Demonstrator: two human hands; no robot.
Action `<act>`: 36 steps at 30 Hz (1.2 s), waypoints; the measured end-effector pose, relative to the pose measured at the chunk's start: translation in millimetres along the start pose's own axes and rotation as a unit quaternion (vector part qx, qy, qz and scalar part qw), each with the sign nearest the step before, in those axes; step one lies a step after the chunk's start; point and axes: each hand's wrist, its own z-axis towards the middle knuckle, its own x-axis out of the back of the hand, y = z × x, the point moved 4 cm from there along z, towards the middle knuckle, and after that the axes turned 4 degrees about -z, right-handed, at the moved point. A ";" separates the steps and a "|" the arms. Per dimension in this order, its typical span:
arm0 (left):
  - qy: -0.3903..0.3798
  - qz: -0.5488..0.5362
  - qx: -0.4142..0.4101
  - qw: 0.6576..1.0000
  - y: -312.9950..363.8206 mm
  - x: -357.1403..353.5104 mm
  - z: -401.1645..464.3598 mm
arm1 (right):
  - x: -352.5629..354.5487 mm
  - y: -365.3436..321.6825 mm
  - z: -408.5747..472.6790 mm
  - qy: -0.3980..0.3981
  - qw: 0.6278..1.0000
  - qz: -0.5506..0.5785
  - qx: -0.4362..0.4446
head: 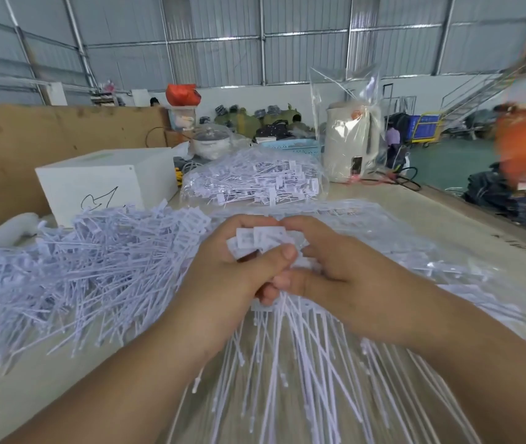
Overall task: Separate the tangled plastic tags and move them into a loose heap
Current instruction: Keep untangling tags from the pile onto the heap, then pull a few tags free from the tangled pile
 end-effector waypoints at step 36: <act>-0.024 0.017 -0.020 0.999 0.3 5.7 2.9 | 5.9 2.0 0.0 -0.013 0.999 -0.026 -0.032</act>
